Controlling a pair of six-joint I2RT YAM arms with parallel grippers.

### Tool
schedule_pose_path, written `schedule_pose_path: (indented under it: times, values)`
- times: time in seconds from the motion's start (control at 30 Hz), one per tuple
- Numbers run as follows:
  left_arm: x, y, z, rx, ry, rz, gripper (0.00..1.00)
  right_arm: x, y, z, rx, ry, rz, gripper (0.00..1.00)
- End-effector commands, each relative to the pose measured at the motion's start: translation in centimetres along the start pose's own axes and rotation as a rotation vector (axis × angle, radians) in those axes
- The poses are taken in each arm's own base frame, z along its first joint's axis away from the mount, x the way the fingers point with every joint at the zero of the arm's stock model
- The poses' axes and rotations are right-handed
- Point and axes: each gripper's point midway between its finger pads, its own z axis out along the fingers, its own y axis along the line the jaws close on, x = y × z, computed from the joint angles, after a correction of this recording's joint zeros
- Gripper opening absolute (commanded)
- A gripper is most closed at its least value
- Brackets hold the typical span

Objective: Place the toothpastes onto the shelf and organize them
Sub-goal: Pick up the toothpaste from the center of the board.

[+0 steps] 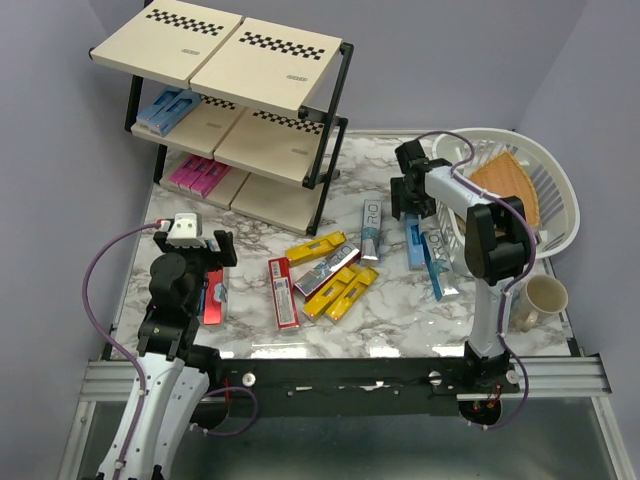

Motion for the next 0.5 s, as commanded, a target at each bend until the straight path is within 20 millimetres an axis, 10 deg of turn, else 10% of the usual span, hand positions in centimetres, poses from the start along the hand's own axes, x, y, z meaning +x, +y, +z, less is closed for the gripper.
schedule_pose_path:
  times: [0.0,0.47]
  values:
    - [-0.3,-0.1,0.1,-0.003,-0.029,0.018,0.99,2.7,0.9,0.5,-0.064,0.101,-0.021,0.71]
    - [-0.2,-1.3,0.1,0.046,-0.029,0.029,0.99,4.2,1.8,-0.3,-0.093,0.172,0.102,0.50]
